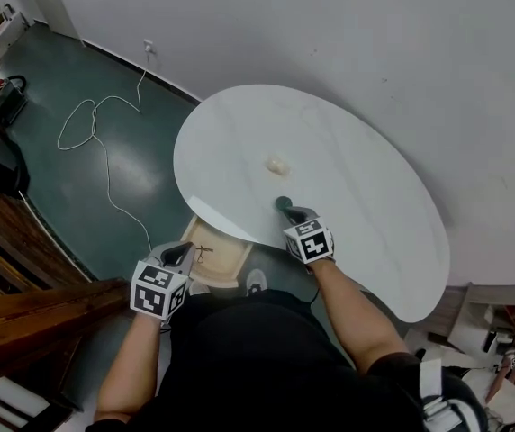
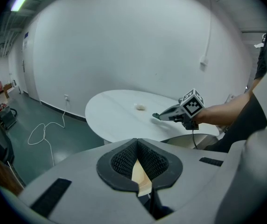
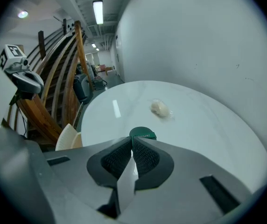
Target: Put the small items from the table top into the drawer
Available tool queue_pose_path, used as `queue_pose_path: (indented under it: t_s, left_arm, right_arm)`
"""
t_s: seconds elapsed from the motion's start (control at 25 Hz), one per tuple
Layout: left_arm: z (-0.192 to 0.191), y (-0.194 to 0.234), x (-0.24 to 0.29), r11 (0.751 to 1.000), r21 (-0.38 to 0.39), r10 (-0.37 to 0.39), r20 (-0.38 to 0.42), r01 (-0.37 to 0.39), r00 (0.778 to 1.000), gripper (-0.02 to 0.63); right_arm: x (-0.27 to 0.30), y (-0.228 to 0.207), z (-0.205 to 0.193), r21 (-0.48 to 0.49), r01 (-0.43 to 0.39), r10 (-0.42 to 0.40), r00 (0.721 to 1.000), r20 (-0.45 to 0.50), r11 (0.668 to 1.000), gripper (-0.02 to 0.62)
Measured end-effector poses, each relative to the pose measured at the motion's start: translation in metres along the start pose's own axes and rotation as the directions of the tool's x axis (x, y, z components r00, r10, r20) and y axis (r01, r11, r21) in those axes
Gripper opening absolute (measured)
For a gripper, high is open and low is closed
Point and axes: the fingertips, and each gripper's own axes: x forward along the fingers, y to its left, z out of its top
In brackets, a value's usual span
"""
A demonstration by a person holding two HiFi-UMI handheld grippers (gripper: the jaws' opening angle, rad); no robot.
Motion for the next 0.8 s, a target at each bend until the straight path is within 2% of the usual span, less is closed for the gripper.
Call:
queue_pose_path:
  t_s: [0.24, 0.48, 0.6, 0.8]
  left_arm:
    - [-0.018, 0.012, -0.003, 1.0, -0.014, -0.008, -0.028, 0.007, 1.0, 0.014]
    - [-0.031, 0.028, -0.011, 0.999, -0.037, -0.004, -0.033, 0.003, 0.999, 0.014]
    - [-0.042, 0.036, -0.016, 0.998, -0.062, 0.007, -0.042, -0.01, 0.999, 0.014]
    - [-0.057, 0.052, -0.025, 0.994, -0.108, 0.029, -0.046, -0.034, 0.999, 0.014]
  right_arm:
    - [0.002, 0.081, 0.011, -0.094, -0.145, 0.147, 0.989, 0.016, 0.985, 0.015]
    - [0.016, 0.163, 0.007, -0.191, -0.304, 0.303, 0.952, -0.04, 0.933, 0.015]
    - [0.028, 0.19, -0.004, -0.236, -0.356, 0.341, 0.934, -0.102, 0.904, 0.015]
    - [0.055, 0.218, -0.025, -0.299, -0.407, 0.356, 0.91, -0.212, 0.863, 0.015]
